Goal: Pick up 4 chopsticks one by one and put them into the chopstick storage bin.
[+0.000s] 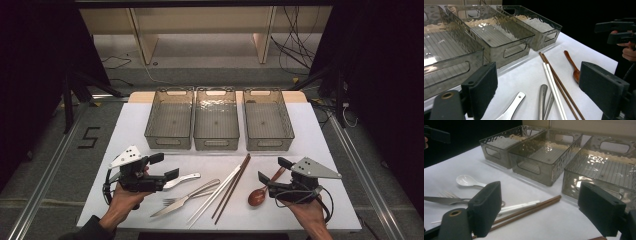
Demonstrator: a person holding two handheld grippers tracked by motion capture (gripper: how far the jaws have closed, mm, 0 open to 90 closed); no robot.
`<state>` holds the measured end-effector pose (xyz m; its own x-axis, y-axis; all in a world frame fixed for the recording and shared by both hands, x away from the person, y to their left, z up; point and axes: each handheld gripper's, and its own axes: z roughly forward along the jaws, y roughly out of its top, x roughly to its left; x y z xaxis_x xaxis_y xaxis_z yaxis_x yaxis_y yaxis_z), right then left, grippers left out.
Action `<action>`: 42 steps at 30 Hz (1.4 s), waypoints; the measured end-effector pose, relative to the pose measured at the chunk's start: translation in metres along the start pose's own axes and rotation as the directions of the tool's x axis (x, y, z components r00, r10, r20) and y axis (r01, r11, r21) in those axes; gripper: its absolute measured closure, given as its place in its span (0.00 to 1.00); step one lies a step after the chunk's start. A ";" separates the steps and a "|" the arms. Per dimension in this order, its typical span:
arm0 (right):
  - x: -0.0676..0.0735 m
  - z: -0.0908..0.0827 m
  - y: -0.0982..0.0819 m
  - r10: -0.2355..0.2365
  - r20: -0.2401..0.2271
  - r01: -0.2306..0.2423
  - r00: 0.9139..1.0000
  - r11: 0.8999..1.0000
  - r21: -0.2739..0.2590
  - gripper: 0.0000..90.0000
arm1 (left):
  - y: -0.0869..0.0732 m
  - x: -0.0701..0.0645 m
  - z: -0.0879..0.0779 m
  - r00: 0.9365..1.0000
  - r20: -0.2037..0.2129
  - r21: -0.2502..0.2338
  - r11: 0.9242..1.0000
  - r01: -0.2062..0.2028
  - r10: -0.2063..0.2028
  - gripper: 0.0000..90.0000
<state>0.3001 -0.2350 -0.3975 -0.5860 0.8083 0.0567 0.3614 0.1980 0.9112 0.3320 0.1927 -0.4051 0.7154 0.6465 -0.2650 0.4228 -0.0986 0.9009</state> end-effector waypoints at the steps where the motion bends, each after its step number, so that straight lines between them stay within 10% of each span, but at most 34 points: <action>1: -0.001 0.000 0.000 0.007 0.000 -0.007 1.000 1.000 0.005 0.22 | 0.000 0.000 0.001 1.000 0.001 0.006 1.000 0.001 -0.001 0.17; 11: -0.002 0.000 0.001 0.010 0.015 -0.010 1.000 1.000 0.014 0.23 | 0.000 -0.002 0.008 1.000 -0.013 0.092 0.996 -0.003 0.004 0.17; 17: -0.002 0.000 0.002 0.006 0.019 -0.007 1.000 1.000 0.024 0.22 | 0.000 -0.005 0.019 1.000 -0.021 0.197 0.980 -0.008 0.012 0.17; 27: -0.002 0.003 0.002 -0.006 0.022 0.004 1.000 0.998 0.060 0.23 | -0.004 -0.020 0.052 0.992 -0.008 0.438 0.892 -0.108 0.124 0.18; 42: -0.003 0.007 0.001 -0.014 0.010 0.013 1.000 0.995 0.101 0.23 | -0.009 -0.045 0.101 0.973 0.080 0.621 0.753 -0.219 0.217 0.35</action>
<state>0.3071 -0.2338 -0.3998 -0.5838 0.8109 0.0400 0.4248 0.2632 0.8662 0.3520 0.0877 -0.4357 0.8320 0.5474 -0.0898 0.5072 -0.6851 0.5228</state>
